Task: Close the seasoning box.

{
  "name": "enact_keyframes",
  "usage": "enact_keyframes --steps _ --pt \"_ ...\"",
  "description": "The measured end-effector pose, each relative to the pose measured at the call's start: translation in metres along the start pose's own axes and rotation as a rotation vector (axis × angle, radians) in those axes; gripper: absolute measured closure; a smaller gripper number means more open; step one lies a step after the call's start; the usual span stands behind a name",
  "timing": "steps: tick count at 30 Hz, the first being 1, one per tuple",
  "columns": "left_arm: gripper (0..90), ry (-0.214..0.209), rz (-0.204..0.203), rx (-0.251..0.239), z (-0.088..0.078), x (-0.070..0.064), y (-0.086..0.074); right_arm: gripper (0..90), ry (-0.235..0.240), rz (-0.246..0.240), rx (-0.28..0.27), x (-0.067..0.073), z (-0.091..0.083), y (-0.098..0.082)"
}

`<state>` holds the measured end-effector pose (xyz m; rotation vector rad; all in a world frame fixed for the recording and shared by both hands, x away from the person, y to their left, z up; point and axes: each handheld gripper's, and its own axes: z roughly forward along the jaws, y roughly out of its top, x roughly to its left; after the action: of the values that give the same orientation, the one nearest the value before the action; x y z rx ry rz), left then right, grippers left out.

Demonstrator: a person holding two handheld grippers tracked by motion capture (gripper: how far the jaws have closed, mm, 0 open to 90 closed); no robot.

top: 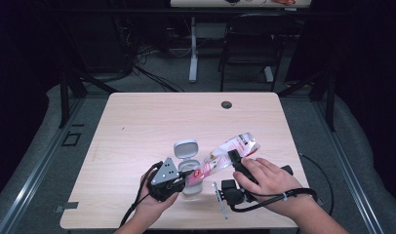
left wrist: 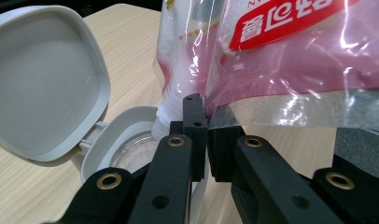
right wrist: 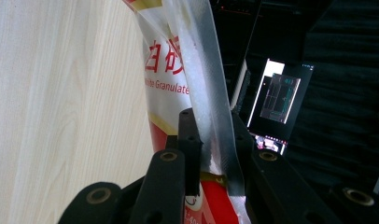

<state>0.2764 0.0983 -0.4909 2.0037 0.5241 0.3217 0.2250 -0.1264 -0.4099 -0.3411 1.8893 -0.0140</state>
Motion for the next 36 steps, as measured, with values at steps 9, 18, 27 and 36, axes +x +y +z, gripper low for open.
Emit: enact_keyframes --steps 9,18,27,36 --pt "87.5 0.002 -0.002 0.0 -0.0002 0.0006 -0.0002 80.4 -0.004 0.006 -0.009 0.0003 0.0007 0.0004" --pt "87.5 0.002 0.001 -0.003 -0.001 0.0007 0.0001 80.7 -0.002 -0.008 0.0 -0.0018 -0.0015 0.0015" --pt "87.5 0.005 -0.003 -0.011 -0.0013 0.0003 0.0001 80.7 -0.008 -0.011 -0.004 -0.0027 -0.0022 0.0023" --pt "87.6 0.007 -0.001 -0.012 -0.0018 -0.0008 0.0006 80.8 -0.009 -0.009 -0.011 -0.0035 -0.0031 0.0023"
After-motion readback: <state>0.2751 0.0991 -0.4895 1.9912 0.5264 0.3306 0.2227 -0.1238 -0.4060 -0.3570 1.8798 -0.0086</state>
